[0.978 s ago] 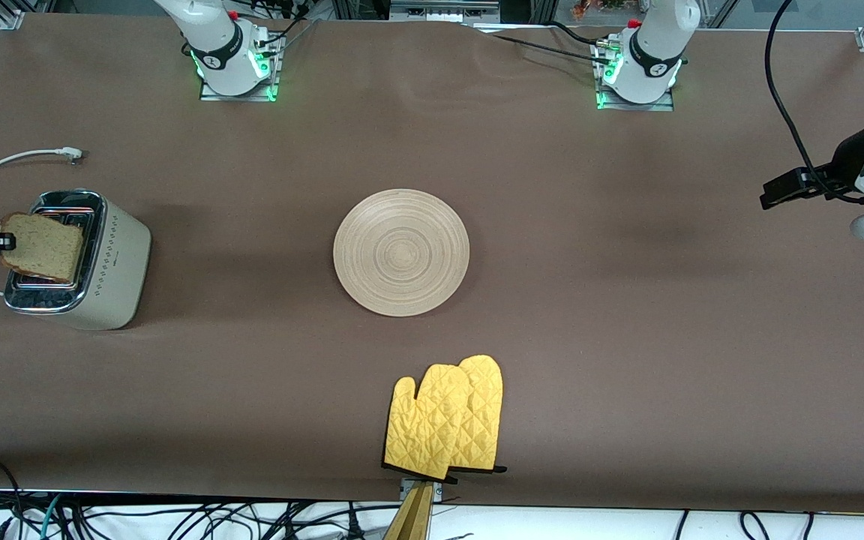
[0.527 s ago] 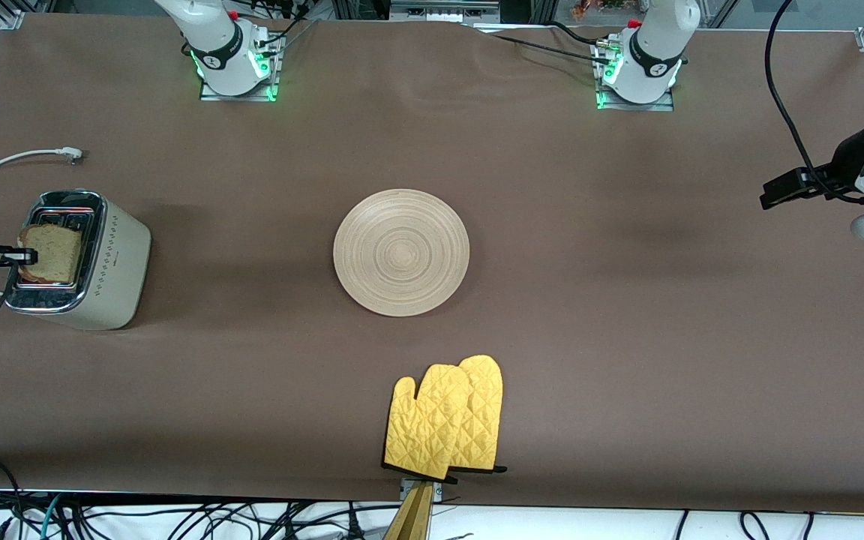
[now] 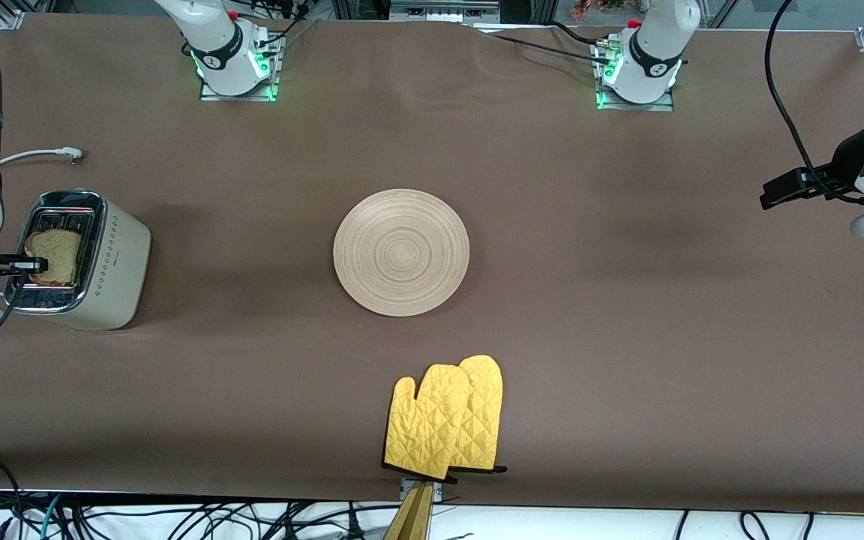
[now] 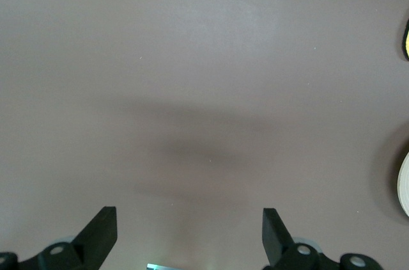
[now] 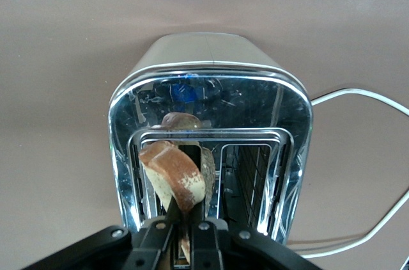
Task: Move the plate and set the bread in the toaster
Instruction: 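Open the right gripper to release the bread in the slot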
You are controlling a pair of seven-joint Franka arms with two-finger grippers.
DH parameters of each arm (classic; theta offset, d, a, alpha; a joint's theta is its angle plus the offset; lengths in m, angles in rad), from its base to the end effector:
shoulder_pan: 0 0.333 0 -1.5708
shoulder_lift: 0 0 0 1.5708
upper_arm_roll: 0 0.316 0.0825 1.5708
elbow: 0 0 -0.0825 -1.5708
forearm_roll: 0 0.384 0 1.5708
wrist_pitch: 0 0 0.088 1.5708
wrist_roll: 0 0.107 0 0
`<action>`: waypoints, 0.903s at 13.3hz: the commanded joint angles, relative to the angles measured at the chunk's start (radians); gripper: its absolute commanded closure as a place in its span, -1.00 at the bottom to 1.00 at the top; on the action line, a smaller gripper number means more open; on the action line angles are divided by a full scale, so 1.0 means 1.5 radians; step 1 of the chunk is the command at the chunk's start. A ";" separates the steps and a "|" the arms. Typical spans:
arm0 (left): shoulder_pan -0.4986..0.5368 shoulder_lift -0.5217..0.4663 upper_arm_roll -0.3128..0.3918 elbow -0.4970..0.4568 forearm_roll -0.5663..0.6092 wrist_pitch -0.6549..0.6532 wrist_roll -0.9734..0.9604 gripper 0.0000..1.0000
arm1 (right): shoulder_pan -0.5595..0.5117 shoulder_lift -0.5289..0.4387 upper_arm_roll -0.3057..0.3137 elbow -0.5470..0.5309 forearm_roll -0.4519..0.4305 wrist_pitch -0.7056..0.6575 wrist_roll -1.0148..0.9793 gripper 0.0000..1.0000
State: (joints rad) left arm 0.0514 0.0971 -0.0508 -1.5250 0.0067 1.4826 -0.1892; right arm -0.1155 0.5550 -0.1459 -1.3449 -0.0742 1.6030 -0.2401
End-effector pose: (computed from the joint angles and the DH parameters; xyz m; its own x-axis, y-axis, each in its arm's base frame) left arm 0.5727 0.0025 0.5841 0.9725 0.1888 -0.1361 0.1867 -0.9820 -0.0279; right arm 0.6591 -0.1647 0.3879 0.9494 -0.0097 -0.3140 0.0143 -0.9972 0.0739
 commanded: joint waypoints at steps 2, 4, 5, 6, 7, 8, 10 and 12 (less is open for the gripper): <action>0.001 0.004 0.000 0.013 -0.003 -0.004 0.002 -1.00 | 0.002 0.012 0.004 0.016 0.027 0.015 0.009 1.00; 0.003 0.005 0.000 0.013 -0.003 -0.004 0.003 -1.00 | 0.002 0.005 0.004 0.016 0.027 -0.005 0.033 1.00; 0.003 0.005 0.000 0.013 -0.002 -0.003 0.003 -1.00 | 0.001 -0.001 0.004 0.016 0.027 -0.029 0.047 1.00; 0.002 0.005 0.000 0.013 -0.002 -0.003 0.003 -1.00 | -0.001 -0.002 0.002 0.016 0.026 -0.046 0.056 1.00; 0.001 0.005 0.000 0.013 -0.001 0.001 0.003 -1.00 | -0.001 -0.003 -0.005 0.017 0.025 -0.058 0.056 1.00; 0.001 0.005 0.000 0.012 0.000 0.009 0.003 -1.00 | 0.000 -0.003 -0.019 0.017 0.025 -0.066 0.056 1.00; -0.001 0.006 -0.005 0.012 0.022 0.010 0.003 -1.00 | -0.001 -0.002 -0.026 0.016 0.026 -0.069 0.058 1.00; -0.001 0.007 -0.005 0.012 0.023 0.010 0.003 -1.00 | -0.001 -0.002 -0.034 0.015 0.026 -0.091 0.085 1.00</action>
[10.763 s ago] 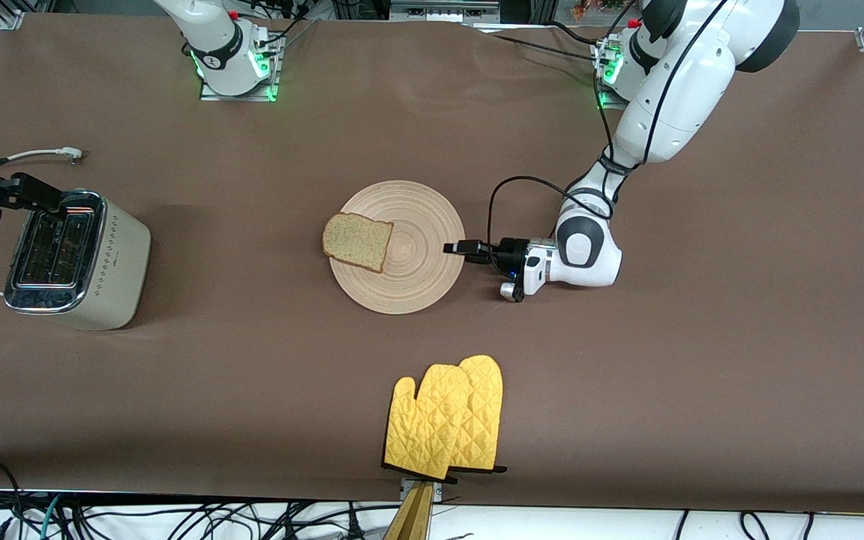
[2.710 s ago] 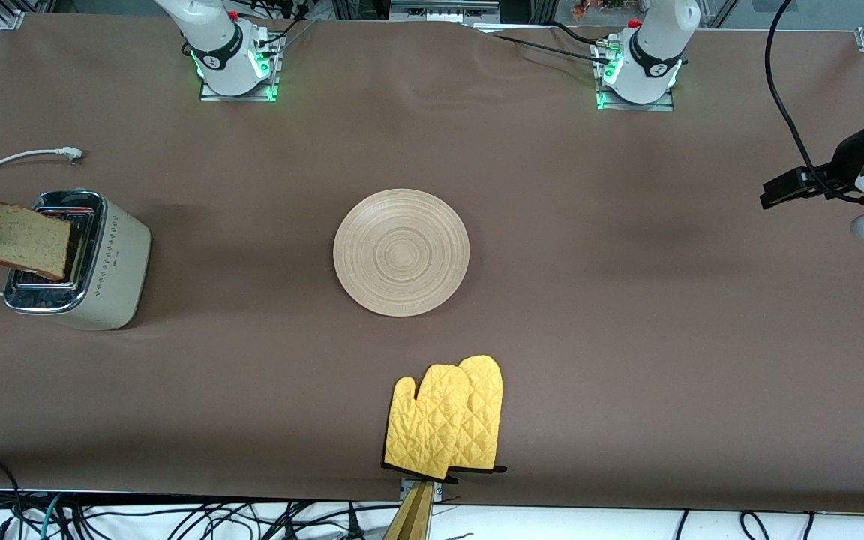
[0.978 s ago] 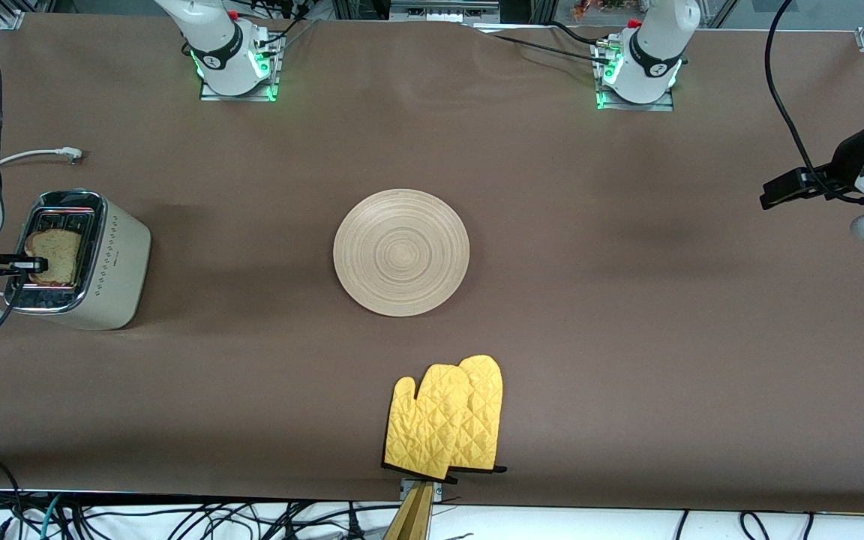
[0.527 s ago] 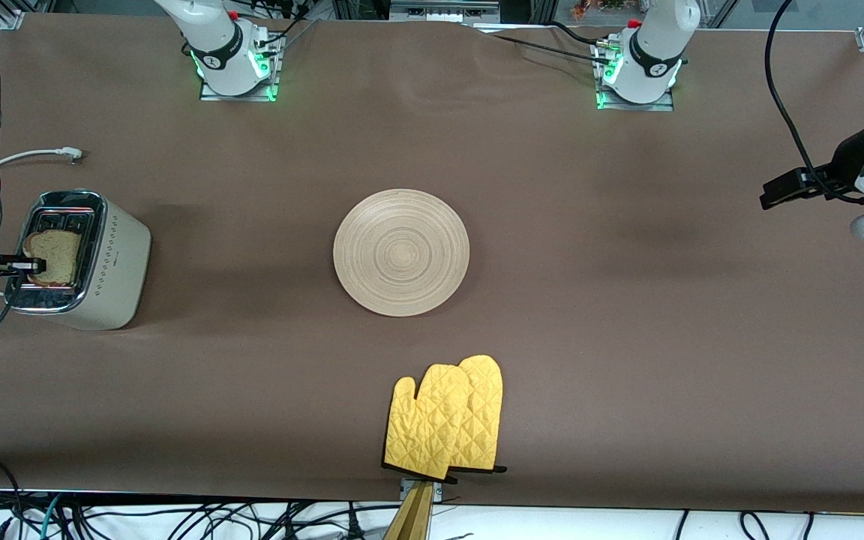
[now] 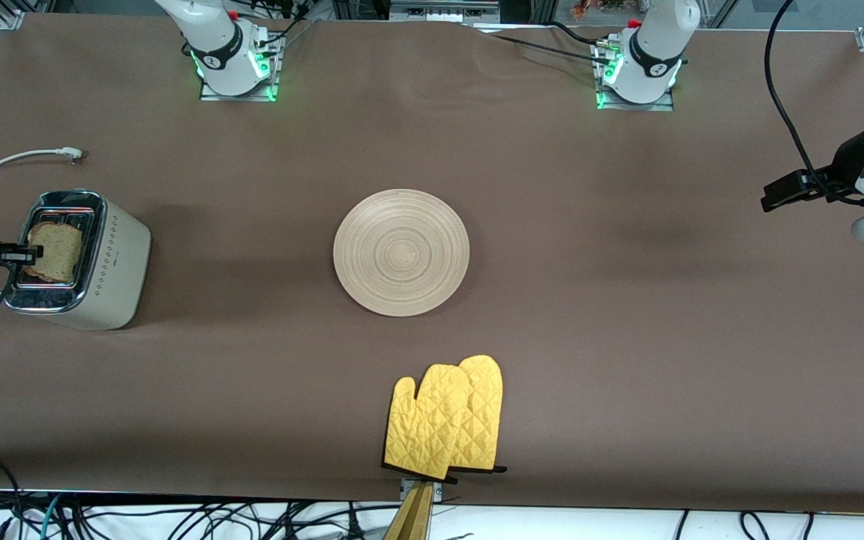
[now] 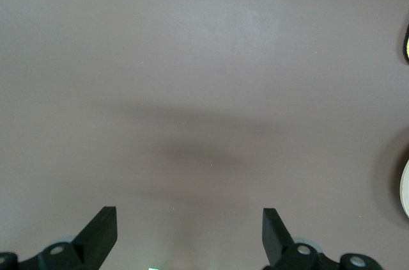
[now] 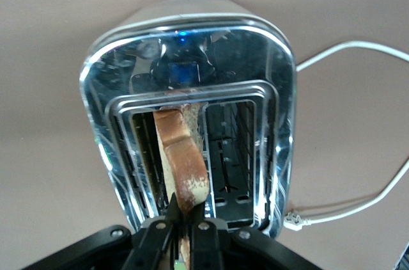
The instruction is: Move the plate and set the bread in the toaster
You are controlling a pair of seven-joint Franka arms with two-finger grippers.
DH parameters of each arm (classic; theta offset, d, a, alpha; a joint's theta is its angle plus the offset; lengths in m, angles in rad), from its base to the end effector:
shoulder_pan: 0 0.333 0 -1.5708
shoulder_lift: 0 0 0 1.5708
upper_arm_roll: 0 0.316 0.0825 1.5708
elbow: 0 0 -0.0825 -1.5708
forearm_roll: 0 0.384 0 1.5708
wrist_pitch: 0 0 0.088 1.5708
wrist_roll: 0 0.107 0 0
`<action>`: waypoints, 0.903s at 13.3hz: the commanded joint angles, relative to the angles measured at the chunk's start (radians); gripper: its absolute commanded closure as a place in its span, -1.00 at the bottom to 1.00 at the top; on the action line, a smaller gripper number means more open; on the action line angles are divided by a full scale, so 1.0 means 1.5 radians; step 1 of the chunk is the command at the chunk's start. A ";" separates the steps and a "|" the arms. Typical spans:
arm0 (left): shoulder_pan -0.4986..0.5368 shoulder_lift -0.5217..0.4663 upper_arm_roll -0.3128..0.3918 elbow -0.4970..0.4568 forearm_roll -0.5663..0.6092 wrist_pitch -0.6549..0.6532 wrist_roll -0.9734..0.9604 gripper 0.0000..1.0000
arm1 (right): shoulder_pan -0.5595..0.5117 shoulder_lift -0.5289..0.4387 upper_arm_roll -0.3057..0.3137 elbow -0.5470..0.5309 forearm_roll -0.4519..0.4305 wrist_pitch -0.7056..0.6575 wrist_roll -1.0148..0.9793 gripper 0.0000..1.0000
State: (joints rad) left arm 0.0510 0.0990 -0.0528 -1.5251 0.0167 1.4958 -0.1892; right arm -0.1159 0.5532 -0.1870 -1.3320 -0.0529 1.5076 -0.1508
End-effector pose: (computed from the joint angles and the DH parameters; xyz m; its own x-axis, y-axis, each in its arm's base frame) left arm 0.5747 0.0023 0.5839 0.9746 0.1871 -0.1234 0.1841 -0.9823 -0.0353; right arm 0.6436 -0.1821 0.3920 0.9148 -0.1439 -0.3774 -0.1176 -0.9888 0.0921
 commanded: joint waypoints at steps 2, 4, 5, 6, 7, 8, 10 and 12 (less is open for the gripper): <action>0.000 0.006 -0.004 0.013 0.016 0.002 0.003 -1.00 | 0.003 0.001 -0.005 0.007 0.014 -0.036 0.045 1.00; -0.002 0.006 -0.004 0.013 0.016 0.002 0.003 -1.00 | 0.006 0.003 -0.003 0.007 0.015 -0.036 0.060 0.86; -0.002 0.006 -0.004 0.013 0.016 0.002 0.003 -1.00 | 0.007 0.003 -0.002 0.007 0.017 -0.036 0.062 0.35; -0.002 0.006 -0.004 0.013 0.016 0.002 0.003 -1.00 | 0.008 0.003 -0.002 0.007 0.017 -0.036 0.062 -0.09; -0.002 0.006 -0.004 0.013 0.016 0.002 0.003 -1.00 | 0.008 0.003 -0.001 0.007 0.017 -0.035 0.062 -0.73; -0.002 0.006 -0.004 0.013 0.016 0.002 0.003 -1.00 | 0.007 0.002 -0.001 0.008 0.017 -0.035 0.061 -0.99; -0.002 0.006 -0.004 0.013 0.016 0.002 0.003 -1.00 | 0.007 0.001 -0.001 0.009 0.016 -0.035 0.053 -0.99; -0.002 0.006 -0.004 0.013 0.016 0.002 0.003 -1.00 | 0.007 -0.001 0.001 0.016 0.016 -0.034 0.046 -0.99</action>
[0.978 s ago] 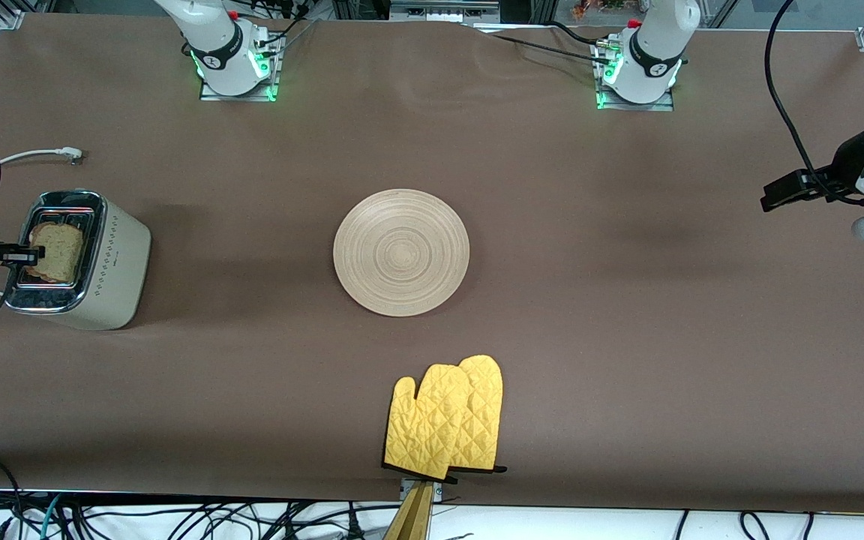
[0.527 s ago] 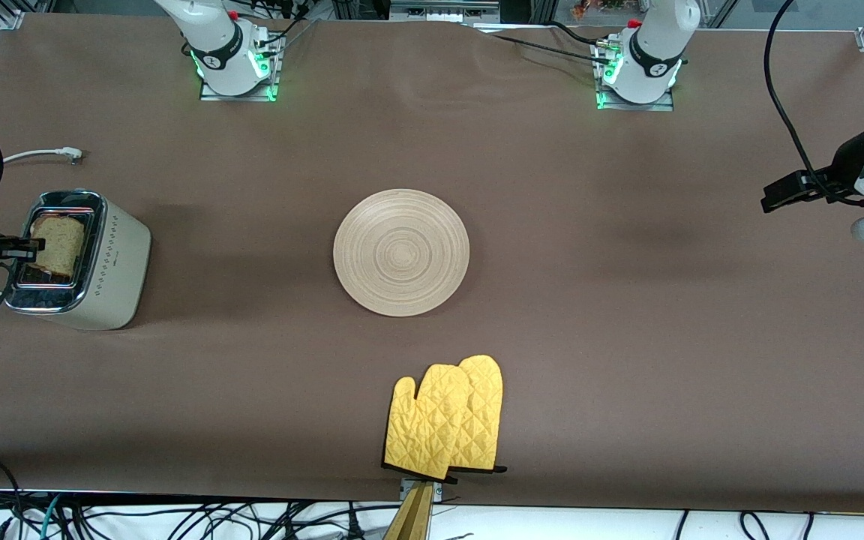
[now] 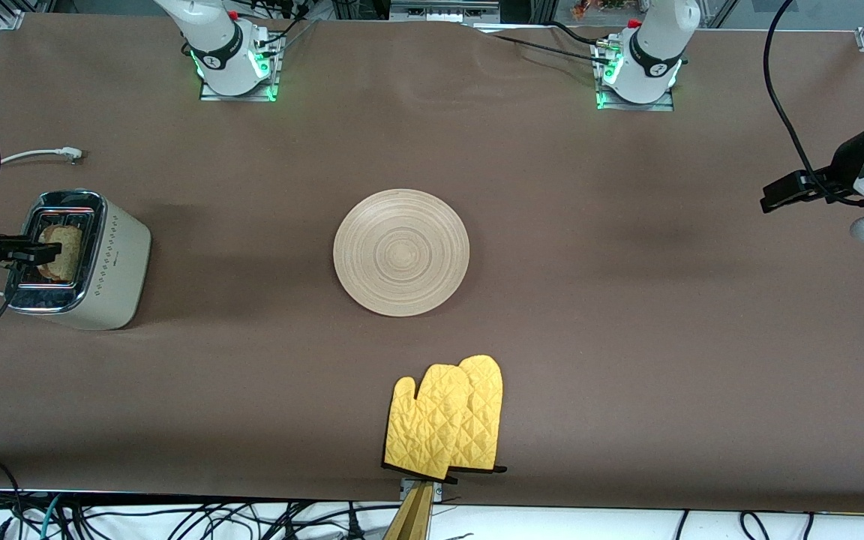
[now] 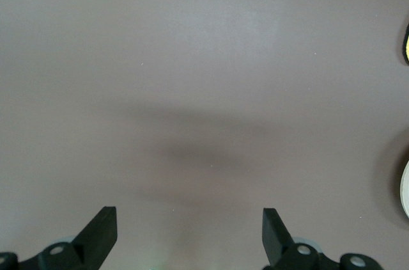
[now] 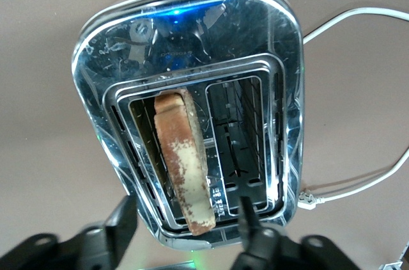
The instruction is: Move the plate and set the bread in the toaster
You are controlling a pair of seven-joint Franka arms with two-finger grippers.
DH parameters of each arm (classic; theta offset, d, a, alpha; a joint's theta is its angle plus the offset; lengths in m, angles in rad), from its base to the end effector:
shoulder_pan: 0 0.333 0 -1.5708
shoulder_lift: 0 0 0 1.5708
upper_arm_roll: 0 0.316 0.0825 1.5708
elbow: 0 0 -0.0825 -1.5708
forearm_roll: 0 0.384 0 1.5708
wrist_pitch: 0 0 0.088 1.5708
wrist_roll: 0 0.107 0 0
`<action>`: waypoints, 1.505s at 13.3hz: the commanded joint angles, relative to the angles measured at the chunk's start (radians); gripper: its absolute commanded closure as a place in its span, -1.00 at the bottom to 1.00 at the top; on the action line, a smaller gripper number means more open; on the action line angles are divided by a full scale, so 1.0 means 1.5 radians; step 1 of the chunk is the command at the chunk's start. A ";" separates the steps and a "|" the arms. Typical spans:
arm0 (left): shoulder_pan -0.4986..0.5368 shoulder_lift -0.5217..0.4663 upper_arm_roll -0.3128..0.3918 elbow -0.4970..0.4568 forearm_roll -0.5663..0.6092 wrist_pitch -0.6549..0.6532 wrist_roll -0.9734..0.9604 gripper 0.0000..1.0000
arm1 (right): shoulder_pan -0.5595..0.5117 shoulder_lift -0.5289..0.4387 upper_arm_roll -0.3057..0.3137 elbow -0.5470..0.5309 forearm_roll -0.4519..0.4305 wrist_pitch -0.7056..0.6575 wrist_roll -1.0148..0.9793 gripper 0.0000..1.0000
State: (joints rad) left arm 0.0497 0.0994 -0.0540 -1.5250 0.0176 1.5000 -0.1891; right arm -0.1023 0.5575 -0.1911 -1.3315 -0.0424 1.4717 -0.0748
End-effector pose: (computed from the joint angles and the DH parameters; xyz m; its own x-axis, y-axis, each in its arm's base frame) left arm 0.5753 0.0010 0.5841 0.9755 0.1846 -0.1194 0.1816 -0.9827 -0.0353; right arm 0.6414 -0.1734 0.3880 0.8899 -0.2105 -0.4046 -0.1808 -0.9773 0.1106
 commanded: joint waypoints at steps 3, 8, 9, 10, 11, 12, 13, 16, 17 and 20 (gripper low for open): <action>-0.001 0.005 -0.003 0.013 0.016 -0.001 0.003 -1.00 | 0.003 -0.022 0.012 0.066 0.010 -0.019 -0.038 -1.00; 0.000 0.005 -0.003 0.013 0.016 -0.001 0.003 -1.00 | 0.003 -0.073 0.057 0.074 0.011 -0.019 -0.043 -1.00; 0.000 0.005 -0.003 0.013 0.016 -0.001 0.003 -1.00 | 0.003 -0.073 0.071 0.074 0.010 -0.018 -0.042 -1.00; 0.000 0.005 -0.003 0.013 0.016 -0.001 0.003 -1.00 | 0.003 -0.074 0.083 0.074 0.010 -0.017 -0.043 -1.00; 0.000 0.005 -0.003 0.013 0.016 -0.001 0.003 -1.00 | 0.003 -0.074 0.095 0.074 0.010 -0.018 -0.043 -1.00; 0.000 0.005 -0.003 0.013 0.016 -0.001 0.003 -1.00 | 0.003 -0.074 0.112 0.075 0.010 -0.018 -0.042 -1.00; 0.000 0.005 -0.003 0.013 0.016 -0.001 0.003 -1.00 | 0.003 -0.079 0.126 0.075 0.010 -0.019 -0.039 -1.00; 0.001 0.005 -0.003 0.013 0.016 -0.001 0.003 -1.00 | 0.013 -0.107 0.156 0.074 0.003 -0.019 -0.041 -1.00; 0.001 0.005 -0.003 0.013 0.016 0.000 0.003 -1.00 | 0.013 -0.110 0.160 0.073 0.003 -0.019 -0.041 -1.00; 0.001 0.008 -0.003 0.013 0.016 0.010 0.003 -1.00 | 0.013 -0.150 0.164 0.038 0.002 -0.008 -0.033 -1.00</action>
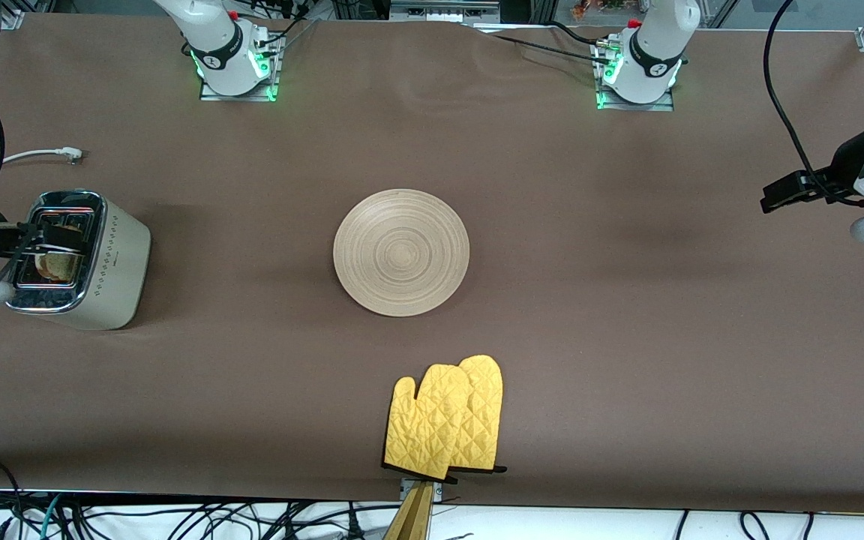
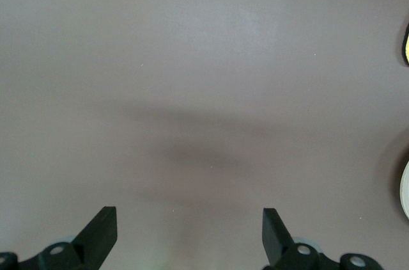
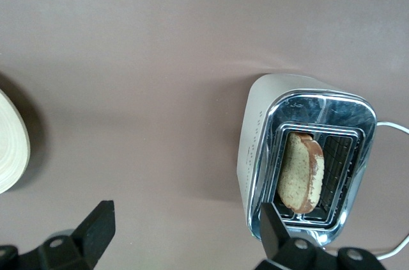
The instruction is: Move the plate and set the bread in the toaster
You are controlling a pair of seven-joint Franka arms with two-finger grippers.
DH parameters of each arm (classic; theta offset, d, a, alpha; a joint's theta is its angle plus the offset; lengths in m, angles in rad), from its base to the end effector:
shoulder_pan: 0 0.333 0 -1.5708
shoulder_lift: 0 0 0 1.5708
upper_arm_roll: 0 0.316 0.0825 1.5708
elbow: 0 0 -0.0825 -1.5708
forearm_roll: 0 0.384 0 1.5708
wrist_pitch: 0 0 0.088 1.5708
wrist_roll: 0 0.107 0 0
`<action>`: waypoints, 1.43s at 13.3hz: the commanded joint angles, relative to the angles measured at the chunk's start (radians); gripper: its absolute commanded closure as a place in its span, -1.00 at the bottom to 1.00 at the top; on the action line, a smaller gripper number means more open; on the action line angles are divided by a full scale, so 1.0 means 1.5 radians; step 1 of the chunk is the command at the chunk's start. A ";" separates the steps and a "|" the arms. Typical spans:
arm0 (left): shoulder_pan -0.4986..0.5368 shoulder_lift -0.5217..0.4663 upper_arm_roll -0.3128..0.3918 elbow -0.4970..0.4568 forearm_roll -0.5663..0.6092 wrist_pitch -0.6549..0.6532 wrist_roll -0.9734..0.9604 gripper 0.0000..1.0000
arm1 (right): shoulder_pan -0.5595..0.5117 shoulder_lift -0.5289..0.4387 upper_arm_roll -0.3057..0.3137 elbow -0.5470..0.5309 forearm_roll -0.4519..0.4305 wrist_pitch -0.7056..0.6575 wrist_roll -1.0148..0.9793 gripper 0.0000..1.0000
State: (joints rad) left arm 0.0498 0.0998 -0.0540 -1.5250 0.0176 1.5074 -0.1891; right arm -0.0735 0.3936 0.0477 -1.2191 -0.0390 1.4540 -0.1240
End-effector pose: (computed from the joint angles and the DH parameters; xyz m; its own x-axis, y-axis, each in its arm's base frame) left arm 0.5763 0.0011 0.5844 0.9763 0.1846 -0.1126 0.1819 -0.9827 -0.0340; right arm 0.6539 -0.0276 0.5402 0.9829 0.0931 -0.1590 0.0945 -0.9955 0.0010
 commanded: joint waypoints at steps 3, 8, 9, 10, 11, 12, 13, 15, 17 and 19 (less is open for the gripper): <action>0.002 0.009 -0.002 0.011 0.018 0.015 0.003 -1.00 | -0.007 -0.104 0.041 -0.110 -0.043 0.064 0.035 -1.00; 0.002 0.009 -0.003 0.010 0.021 0.016 0.004 -1.00 | -0.007 -0.245 0.080 -0.272 -0.046 0.131 0.062 -1.00; 0.002 0.009 -0.003 0.010 0.021 0.016 0.004 -1.00 | -0.008 -0.254 0.080 -0.275 -0.046 0.133 0.060 -1.00; 0.002 0.009 -0.002 0.010 0.021 0.016 0.004 -1.00 | -0.008 -0.256 0.078 -0.281 -0.044 0.134 0.061 -1.00; 0.002 0.009 -0.003 0.010 0.021 0.016 0.004 -1.00 | -0.010 -0.274 0.076 -0.297 -0.039 0.134 0.062 -1.00; 0.002 0.009 -0.003 0.010 0.021 0.016 0.004 -1.00 | -0.012 -0.294 0.076 -0.322 -0.032 0.135 0.064 -1.00; 0.002 0.009 -0.003 0.010 0.021 0.016 0.004 -1.00 | -0.013 -0.301 0.075 -0.335 -0.022 0.130 0.063 -1.00; 0.002 0.009 -0.003 0.010 0.021 0.016 0.004 -1.00 | -0.014 -0.304 0.060 -0.338 -0.020 0.119 0.058 -1.00; 0.002 0.009 -0.002 0.010 0.021 0.016 0.004 -1.00 | 0.000 -0.306 0.003 -0.339 0.002 0.115 0.013 -1.00; 0.002 0.009 -0.002 0.010 0.021 0.016 0.004 -1.00 | 0.007 -0.305 -0.014 -0.340 0.002 0.113 0.002 -1.00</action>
State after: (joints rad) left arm 0.0508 0.1076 -0.0530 -1.5251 0.0213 1.5310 -0.1891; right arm -0.0803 -0.0342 0.0559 -1.6998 -0.0559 1.6236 -0.0966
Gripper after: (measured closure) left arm 0.000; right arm 0.000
